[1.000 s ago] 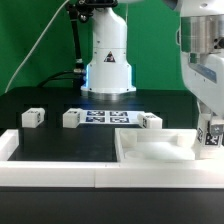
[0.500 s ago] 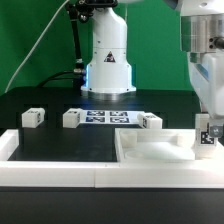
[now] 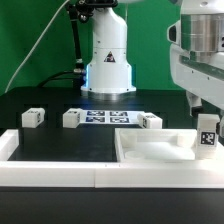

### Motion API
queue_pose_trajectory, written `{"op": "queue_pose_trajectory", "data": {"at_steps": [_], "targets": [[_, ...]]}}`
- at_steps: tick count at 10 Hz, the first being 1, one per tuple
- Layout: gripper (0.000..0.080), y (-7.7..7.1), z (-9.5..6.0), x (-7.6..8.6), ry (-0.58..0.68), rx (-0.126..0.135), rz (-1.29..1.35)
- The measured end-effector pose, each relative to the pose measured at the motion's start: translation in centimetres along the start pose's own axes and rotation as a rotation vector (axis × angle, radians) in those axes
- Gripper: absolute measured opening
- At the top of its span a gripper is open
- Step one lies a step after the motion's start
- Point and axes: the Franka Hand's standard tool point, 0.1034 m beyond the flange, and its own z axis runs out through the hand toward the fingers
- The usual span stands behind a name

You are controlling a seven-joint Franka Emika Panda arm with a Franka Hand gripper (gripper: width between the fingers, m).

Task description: Assemble one leg

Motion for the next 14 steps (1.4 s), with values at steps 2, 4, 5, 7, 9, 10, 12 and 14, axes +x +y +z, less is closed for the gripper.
{"op": "queue_pose_trajectory", "data": {"at_steps": [2, 4, 5, 7, 9, 10, 12, 14], "targets": [[0.0649, 0.01, 0.01, -0.03, 0.014, -0.007, -0.224], [0.0649, 0.04, 0.08, -0.19, 0.056, -0.036, -0.504], [0.0649, -0.01, 0.15, -0.03, 0.083, -0.050, -0.650], [0.0649, -0.11, 0.24, 0.09, 0.102, -0.059, -0.866], [0.0649, -0.06, -0.02, 0.77, 0.096, -0.073, -1.008], [0.0649, -0.05, -0.01, 0.75, 0.094, -0.076, -1.073], [0.0622, -0.05, -0.01, 0.75, 0.094, -0.075, -1.072], [0.0418, -0.07, -0.02, 0.72, 0.093, -0.074, -1.064]]}}
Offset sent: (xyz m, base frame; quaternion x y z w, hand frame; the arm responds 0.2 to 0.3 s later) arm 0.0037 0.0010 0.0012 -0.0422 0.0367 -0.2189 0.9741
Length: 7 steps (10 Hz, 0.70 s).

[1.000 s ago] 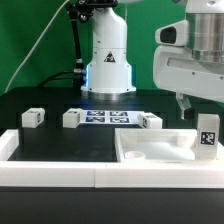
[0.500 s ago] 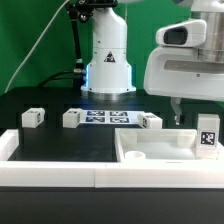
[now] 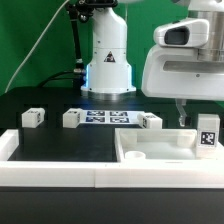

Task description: Assemble one leg

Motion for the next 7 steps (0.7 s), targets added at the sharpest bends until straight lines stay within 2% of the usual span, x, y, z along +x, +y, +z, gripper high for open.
{"op": "queue_pose_trajectory", "data": {"at_steps": [1, 3, 5, 7], "targets": [[0.0290, 0.00, 0.00, 0.00, 0.000, 0.000, 0.020], [0.0290, 0.02, 0.00, 0.01, 0.000, 0.000, 0.020], [0.0290, -0.01, 0.05, 0.04, -0.009, 0.028, 0.293], [0.0291, -0.06, 0.08, 0.09, -0.011, 0.042, 0.478]]}}
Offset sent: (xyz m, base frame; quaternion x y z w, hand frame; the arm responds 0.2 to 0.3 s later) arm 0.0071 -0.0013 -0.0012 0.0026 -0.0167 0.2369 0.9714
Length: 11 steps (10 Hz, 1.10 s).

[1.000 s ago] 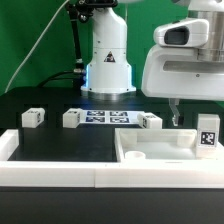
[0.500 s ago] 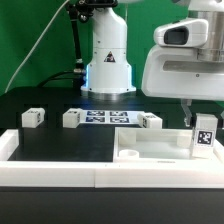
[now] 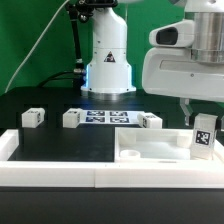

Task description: Assemble one leg

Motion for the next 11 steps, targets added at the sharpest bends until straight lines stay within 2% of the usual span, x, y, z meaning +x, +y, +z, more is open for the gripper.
{"op": "queue_pose_trajectory", "data": {"at_steps": [2, 5, 11], "targets": [[0.0291, -0.26, 0.05, 0.14, 0.001, 0.034, 0.203], [0.0291, 0.00, 0.17, 0.29, -0.013, 0.099, 0.582], [0.0291, -0.17, 0.10, 0.25, -0.055, 0.111, 1.193]]}}
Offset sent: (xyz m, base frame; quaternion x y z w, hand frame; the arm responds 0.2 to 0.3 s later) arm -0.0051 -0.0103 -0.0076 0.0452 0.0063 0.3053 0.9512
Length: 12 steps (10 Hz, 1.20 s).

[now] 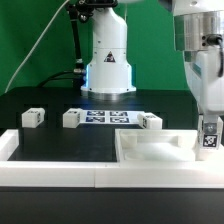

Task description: Assemble one leg

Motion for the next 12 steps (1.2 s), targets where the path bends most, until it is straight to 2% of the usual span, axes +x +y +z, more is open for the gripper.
{"op": "queue_pose_trajectory", "data": {"at_steps": [3, 5, 6, 7, 9, 12], "targets": [[0.0291, -0.1, 0.0, 0.0, -0.021, -0.002, 0.183], [0.0542, 0.1, 0.1, -0.5, -0.039, -0.007, 0.143], [0.0542, 0.1, 0.1, -0.5, -0.039, -0.006, 0.102], [0.0629, 0.2, 0.1, -0.4, -0.039, -0.007, 0.025], [0.0644, 0.4, 0.0, -0.7, -0.038, -0.027, -0.123], [0.0649, 0.5, -0.1, -1.1, -0.019, -0.028, -0.460]]}}
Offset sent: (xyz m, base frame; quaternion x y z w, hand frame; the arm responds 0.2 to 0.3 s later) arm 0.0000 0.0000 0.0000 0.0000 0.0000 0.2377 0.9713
